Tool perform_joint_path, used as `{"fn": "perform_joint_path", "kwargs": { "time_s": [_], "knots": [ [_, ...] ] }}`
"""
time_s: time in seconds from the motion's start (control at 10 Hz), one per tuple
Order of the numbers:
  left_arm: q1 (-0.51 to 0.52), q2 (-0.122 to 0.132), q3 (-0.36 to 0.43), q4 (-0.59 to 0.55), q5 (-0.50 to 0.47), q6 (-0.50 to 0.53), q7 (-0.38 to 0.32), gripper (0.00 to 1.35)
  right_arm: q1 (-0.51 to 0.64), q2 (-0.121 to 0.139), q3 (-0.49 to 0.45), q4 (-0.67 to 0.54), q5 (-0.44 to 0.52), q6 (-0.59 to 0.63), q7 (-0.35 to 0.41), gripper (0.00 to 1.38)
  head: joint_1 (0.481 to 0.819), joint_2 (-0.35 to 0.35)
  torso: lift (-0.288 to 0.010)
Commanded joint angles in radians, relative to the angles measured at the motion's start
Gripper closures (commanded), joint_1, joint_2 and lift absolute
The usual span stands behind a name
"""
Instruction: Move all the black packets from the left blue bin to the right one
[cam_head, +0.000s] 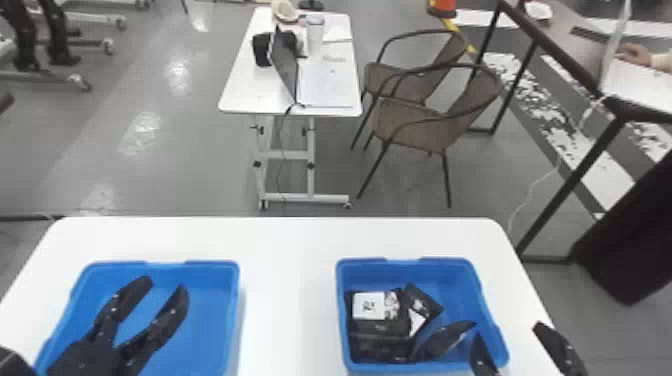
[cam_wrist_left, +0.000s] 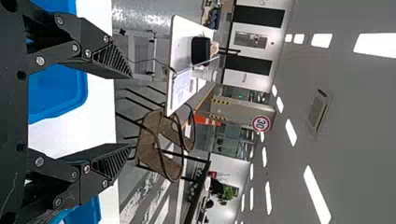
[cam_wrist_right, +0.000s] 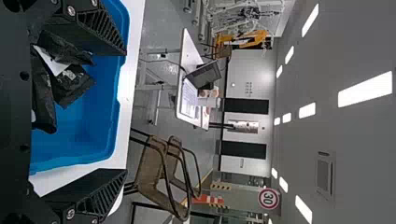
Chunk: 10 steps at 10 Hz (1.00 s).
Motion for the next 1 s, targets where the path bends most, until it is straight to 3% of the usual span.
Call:
{"fn": "perform_joint_path", "kwargs": {
  "time_s": [0.0,0.9],
  "knots": [
    [0.000,-0.004,-0.002,0.001,0.003,0.000,0.000,0.56,-0.001,0.006,0.000,0.000,-0.001,0.001,0.000,0.12,0.695,-0.111,0.000],
    [-0.003,0.000,-0.013,0.015,0.020,0.000,0.000,0.56,0.001,0.006,0.000,0.005,-0.010,0.004,0.000,0.12,0.695,-0.119,0.000]
  ]
}}
